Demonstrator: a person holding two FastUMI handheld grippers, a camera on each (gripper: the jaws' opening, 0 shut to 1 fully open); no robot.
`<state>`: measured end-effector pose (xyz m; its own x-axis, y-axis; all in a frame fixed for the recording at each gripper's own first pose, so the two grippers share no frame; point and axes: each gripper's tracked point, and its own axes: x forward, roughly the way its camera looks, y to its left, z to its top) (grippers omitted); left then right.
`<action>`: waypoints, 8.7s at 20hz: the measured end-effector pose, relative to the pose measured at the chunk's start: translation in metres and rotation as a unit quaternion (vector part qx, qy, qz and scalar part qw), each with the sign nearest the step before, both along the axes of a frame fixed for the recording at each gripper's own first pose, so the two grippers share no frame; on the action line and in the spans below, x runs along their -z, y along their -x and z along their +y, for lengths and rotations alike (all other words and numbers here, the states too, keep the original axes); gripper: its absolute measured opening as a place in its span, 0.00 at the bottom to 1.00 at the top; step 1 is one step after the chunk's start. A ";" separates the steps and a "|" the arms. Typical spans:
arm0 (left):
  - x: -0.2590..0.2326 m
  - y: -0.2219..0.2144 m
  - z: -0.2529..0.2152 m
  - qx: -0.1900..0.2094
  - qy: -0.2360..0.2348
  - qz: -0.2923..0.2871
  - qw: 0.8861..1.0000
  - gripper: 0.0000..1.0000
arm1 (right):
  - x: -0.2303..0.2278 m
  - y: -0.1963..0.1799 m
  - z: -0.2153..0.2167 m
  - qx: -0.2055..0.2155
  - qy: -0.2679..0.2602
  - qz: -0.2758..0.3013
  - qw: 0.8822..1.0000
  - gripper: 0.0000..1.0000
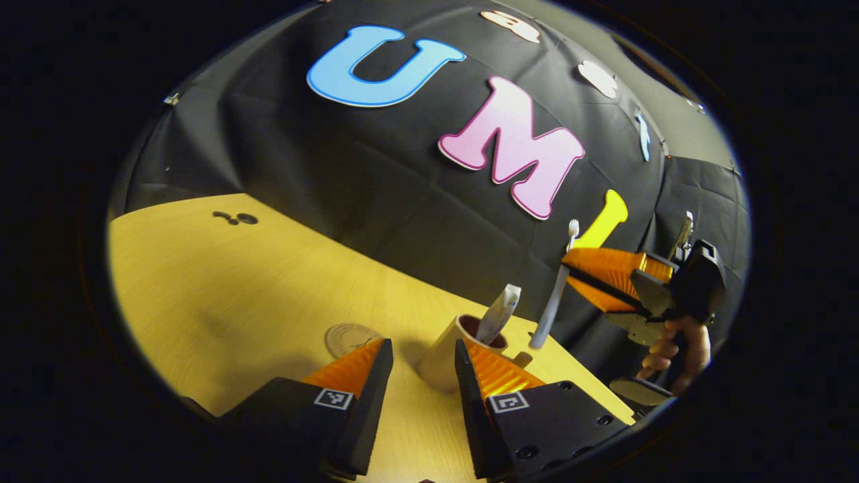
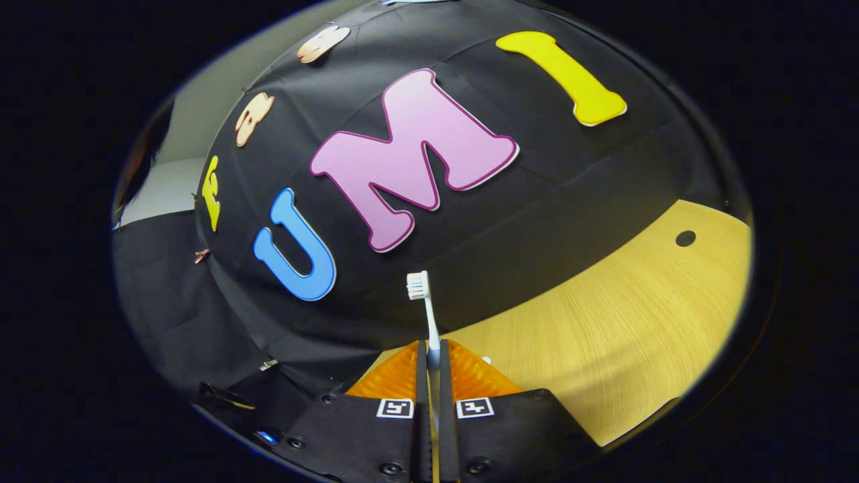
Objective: Put the toothbrush and toothpaste on the desktop into the cup, then pick up the cup and place it on the coaster on the desktop.
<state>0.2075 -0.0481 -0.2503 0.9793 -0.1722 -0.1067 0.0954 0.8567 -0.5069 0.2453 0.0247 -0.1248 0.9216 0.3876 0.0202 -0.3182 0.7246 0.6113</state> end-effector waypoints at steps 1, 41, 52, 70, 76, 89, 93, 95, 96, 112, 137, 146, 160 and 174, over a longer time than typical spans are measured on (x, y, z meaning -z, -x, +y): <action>0.006 0.007 0.005 -0.005 -0.005 0.007 1.000 0.59 | -0.006 -0.004 0.004 -0.007 0.012 -0.018 1.000 0.08; 0.038 0.012 0.028 -0.026 -0.016 0.046 0.998 0.59 | 0.053 0.007 0.038 -0.057 0.270 -0.044 0.960 0.14; 0.033 0.019 0.025 -0.017 -0.020 0.062 0.998 0.59 | 0.058 0.037 0.016 -0.051 0.325 0.004 0.944 0.16; 0.022 0.036 0.024 0.002 -0.040 0.094 0.995 0.59 | 0.075 0.074 -0.004 -0.145 0.434 0.093 0.884 0.35; 0.016 0.045 0.023 -0.001 -0.048 0.100 0.994 0.59 | 0.096 0.061 -0.023 -0.236 0.475 0.099 0.842 0.44; 0.021 0.046 0.019 -0.050 -0.053 0.125 0.989 0.59 | 0.167 0.010 -0.032 -0.411 0.541 0.100 0.727 0.52; 0.027 0.049 0.018 -0.063 -0.047 0.132 0.988 0.59 | 0.184 0.010 -0.024 -0.450 0.566 0.095 0.684 0.49; 0.031 0.051 0.020 -0.070 -0.044 0.134 0.988 0.59 | 0.197 0.015 -0.021 -0.469 0.585 0.095 0.654 0.49; 0.031 0.053 0.022 -0.074 -0.044 0.135 0.987 0.59 | 0.203 0.017 -0.019 -0.478 0.596 0.092 0.638 0.49; 0.037 0.067 0.036 -0.085 -0.031 0.143 0.986 0.59 | 0.218 0.033 -0.015 -0.500 0.627 0.134 0.582 0.35; 0.020 0.085 0.076 -0.034 -0.038 0.119 0.992 0.59 | 0.190 0.047 0.028 -0.351 0.530 0.227 0.738 0.19; 0.018 0.100 0.103 -0.040 -0.028 0.115 0.992 0.59 | 0.190 0.006 0.086 -0.321 0.513 0.252 0.755 0.19; 0.020 0.113 0.134 -0.076 -0.001 0.121 0.990 0.59 | 0.194 -0.003 0.096 -0.328 0.534 0.284 0.726 0.18; 0.005 0.115 0.130 -0.076 -0.003 0.115 0.990 0.59 | 0.182 0.001 0.092 -0.322 0.522 0.288 0.736 0.29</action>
